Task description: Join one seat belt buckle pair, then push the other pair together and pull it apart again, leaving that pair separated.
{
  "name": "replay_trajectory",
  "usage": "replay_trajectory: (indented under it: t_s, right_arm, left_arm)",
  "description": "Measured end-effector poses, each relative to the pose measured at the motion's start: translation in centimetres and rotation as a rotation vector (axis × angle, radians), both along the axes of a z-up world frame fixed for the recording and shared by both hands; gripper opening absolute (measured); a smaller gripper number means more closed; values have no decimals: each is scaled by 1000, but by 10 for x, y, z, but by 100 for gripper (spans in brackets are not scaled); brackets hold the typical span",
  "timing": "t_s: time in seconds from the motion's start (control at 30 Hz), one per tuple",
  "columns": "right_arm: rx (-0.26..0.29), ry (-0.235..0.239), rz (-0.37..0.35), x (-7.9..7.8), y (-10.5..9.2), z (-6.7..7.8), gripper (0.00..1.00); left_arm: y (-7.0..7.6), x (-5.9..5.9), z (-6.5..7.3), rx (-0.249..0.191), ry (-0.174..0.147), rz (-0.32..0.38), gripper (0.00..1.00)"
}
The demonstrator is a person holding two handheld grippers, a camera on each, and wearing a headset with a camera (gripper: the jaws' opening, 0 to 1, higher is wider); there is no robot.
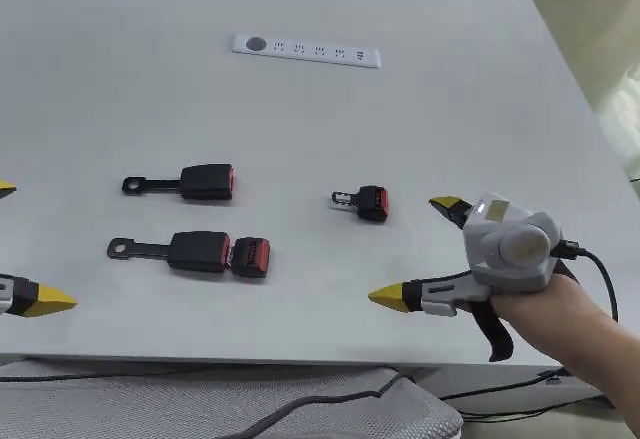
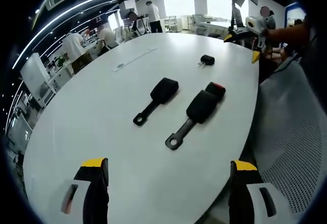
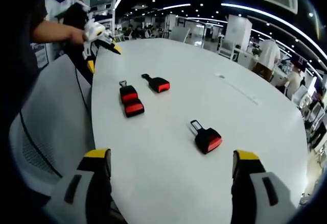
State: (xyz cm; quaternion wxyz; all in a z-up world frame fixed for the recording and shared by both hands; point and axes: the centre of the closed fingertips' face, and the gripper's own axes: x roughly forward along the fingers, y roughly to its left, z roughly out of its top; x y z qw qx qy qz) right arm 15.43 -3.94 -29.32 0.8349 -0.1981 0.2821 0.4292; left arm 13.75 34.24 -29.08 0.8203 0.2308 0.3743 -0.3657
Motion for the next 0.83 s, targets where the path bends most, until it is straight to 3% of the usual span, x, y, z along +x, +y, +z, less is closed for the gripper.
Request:
replay_trajectory:
  t_s: [0.23,0.43,0.83]
  right_arm:
    - [-20,16,-19,-10,-1,-10,100]
    - [-17,4,-30,-10,-1,-9,100]
    - [-29,-21,-31,-8,5,-1,100]
  left_arm:
    - [0,-1,9,-75,-15,78,100]
    - [8,-6,10,-81,-24,105,100]
    - [-3,-9,9,-111,-35,125,100]
